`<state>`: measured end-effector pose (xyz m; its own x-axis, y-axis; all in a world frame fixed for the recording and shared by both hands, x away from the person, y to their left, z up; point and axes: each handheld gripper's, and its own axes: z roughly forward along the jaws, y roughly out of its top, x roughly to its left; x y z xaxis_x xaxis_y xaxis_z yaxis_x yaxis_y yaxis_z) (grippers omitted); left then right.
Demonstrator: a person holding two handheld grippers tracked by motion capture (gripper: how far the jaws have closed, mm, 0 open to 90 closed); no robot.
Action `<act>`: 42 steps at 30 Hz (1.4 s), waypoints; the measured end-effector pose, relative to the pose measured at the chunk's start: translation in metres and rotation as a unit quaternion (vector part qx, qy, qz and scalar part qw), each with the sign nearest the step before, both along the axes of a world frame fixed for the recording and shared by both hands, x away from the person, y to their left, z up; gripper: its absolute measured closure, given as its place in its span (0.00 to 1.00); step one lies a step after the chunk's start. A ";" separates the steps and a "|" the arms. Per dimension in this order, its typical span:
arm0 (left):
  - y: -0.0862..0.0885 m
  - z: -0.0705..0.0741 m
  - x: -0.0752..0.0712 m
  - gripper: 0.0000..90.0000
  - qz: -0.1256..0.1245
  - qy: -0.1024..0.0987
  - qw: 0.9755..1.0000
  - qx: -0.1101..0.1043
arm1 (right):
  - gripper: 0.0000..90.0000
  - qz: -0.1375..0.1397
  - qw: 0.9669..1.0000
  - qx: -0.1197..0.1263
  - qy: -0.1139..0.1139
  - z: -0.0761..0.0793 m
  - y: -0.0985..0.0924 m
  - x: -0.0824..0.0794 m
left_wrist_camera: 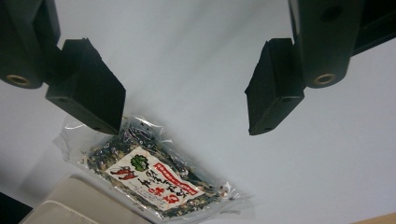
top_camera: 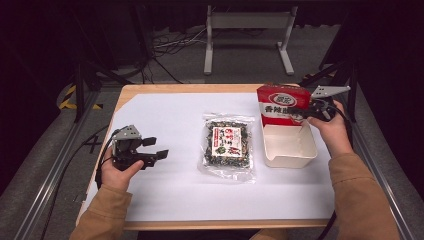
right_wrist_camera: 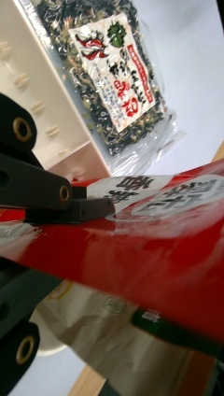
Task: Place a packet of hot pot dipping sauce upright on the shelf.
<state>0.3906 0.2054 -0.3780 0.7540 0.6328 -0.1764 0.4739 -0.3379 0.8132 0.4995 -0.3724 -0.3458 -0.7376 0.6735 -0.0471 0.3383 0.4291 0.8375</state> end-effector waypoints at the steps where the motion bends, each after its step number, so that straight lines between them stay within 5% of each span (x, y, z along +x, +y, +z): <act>1: -0.001 0.000 0.001 0.32 -0.001 -0.002 1.000 0.000 | 1.00 -0.004 1.000 -0.003 0.001 -0.001 -0.002 -0.001; 15: -0.010 -0.010 0.003 0.47 -0.005 -0.024 0.999 -0.026 | 0.98 -0.030 0.999 -0.007 0.008 -0.008 -0.004 -0.004; 19: -0.013 -0.015 0.006 0.44 0.001 -0.030 0.999 -0.020 | 0.90 -0.037 0.999 -0.013 -0.005 -0.008 -0.003 -0.005; 23: -0.015 -0.017 0.008 0.42 0.013 -0.042 0.998 -0.034 | 0.78 -0.053 0.998 0.010 -0.016 -0.006 -0.005 -0.008; 27: -0.016 -0.018 0.009 0.42 0.025 -0.033 0.998 -0.038 | 0.64 -0.072 0.997 0.013 -0.022 -0.003 -0.008 -0.015; 34: -0.023 -0.016 0.014 0.35 0.018 -0.030 0.999 -0.027 | 0.55 -0.087 0.995 0.029 -0.031 0.001 -0.017 -0.028; 38: -0.027 -0.015 0.016 0.39 0.018 -0.034 0.999 -0.017 | 0.50 -0.092 0.995 0.028 -0.040 0.005 -0.019 -0.038; 42: -0.031 -0.015 0.018 0.30 0.016 -0.035 0.999 -0.016 | 0.42 -0.089 0.995 0.013 -0.043 0.010 -0.019 -0.051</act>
